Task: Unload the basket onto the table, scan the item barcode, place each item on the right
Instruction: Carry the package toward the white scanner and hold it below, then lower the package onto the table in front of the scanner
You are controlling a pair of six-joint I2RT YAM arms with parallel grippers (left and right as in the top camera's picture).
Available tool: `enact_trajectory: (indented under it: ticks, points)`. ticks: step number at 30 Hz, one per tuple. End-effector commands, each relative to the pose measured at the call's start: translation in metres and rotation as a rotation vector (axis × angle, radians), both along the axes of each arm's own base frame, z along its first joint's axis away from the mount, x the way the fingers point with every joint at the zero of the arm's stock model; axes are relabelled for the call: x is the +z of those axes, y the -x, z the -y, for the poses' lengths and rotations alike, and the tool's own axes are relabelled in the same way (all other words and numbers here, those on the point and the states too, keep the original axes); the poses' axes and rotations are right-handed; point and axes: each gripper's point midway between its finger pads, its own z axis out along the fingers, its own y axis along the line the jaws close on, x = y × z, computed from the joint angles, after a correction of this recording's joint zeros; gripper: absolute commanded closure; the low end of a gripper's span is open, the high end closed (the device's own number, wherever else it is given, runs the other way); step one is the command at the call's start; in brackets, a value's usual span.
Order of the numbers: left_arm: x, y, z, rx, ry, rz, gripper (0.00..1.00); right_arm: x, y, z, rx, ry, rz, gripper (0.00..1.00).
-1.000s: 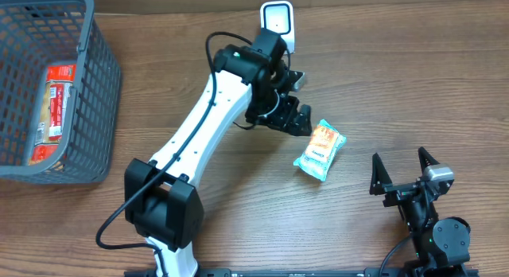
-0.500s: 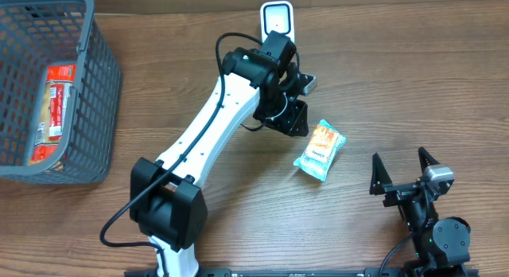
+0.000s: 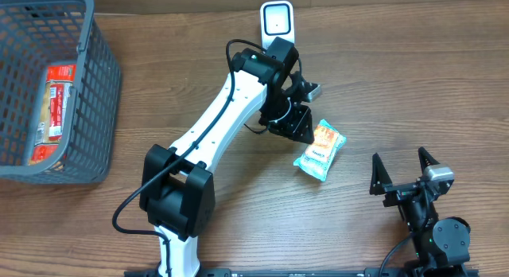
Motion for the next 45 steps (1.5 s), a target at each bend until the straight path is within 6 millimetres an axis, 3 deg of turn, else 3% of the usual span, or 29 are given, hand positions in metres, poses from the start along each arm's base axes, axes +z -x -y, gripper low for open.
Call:
enact_trajectory:
  ticks: [1,5,11,29,37,45]
  points:
    - [0.008,0.002,0.011,-0.035,0.072,-0.007,0.66,-0.003,0.0,0.0,0.001,0.007,0.002,0.0]
    - [0.01,0.002,0.014,-0.038,0.087,-0.008,0.68,-0.003,0.0,0.0,0.001,0.007,0.002,0.0]
    - [0.006,-0.001,0.014,-0.045,0.061,0.024,0.81,-0.003,0.0,0.0,0.001,0.007,0.002,0.0]
    - [0.005,-0.003,0.02,-0.058,0.054,0.058,0.73,-0.003,0.0,0.0,0.001,0.007,0.002,0.0]
    - [-0.005,-0.002,0.022,-0.057,0.004,0.063,0.78,-0.003,0.0,0.0,0.001,0.007,0.002,0.0]
    - [-0.005,0.001,0.026,-0.053,0.002,0.056,0.74,-0.003,0.0,0.0,0.001,0.007,0.002,0.0]
